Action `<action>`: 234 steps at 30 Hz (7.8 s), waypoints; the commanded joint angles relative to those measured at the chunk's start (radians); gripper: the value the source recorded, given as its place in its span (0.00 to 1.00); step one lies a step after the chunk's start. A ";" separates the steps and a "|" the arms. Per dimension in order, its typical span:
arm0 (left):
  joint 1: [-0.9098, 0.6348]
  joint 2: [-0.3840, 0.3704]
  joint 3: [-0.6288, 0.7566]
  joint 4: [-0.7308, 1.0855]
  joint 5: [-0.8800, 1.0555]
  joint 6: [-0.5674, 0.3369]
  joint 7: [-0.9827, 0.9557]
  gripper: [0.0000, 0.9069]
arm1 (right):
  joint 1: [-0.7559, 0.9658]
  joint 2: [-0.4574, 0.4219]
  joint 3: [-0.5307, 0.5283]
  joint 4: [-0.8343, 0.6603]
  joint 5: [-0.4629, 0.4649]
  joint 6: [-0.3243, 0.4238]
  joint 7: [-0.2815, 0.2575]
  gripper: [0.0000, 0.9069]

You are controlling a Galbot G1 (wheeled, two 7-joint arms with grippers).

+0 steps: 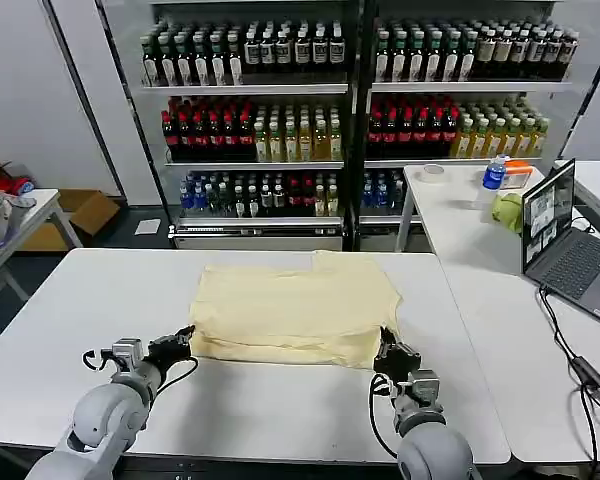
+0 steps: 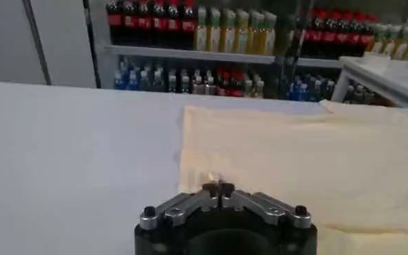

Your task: Fold and organize the clothes.

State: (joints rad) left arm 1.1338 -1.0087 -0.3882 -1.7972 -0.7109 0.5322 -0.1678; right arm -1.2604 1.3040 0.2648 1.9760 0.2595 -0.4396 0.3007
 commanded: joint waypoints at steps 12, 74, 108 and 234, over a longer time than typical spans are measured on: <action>0.132 -0.008 -0.086 -0.120 0.014 0.001 -0.011 1.00 | -0.084 -0.021 0.043 0.081 -0.008 -0.004 -0.018 1.00; 0.289 -0.036 -0.088 -0.172 -0.033 -0.038 0.002 0.01 | -0.182 -0.009 0.057 0.062 0.014 -0.045 0.022 0.00; 0.758 -0.092 -0.344 -0.450 -0.002 -0.039 -0.018 0.01 | -0.581 -0.134 0.102 0.359 -0.053 -0.060 -0.002 0.09; -0.251 0.010 0.194 0.219 -0.015 0.032 -0.073 0.01 | 0.746 0.084 -0.180 -0.826 0.241 -0.024 -0.043 0.00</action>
State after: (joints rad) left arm 0.8824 -1.0069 -0.1839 -1.5532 -0.7175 0.5674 -0.2375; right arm -0.5096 1.3910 0.0842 1.1054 0.5018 -0.5189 0.2609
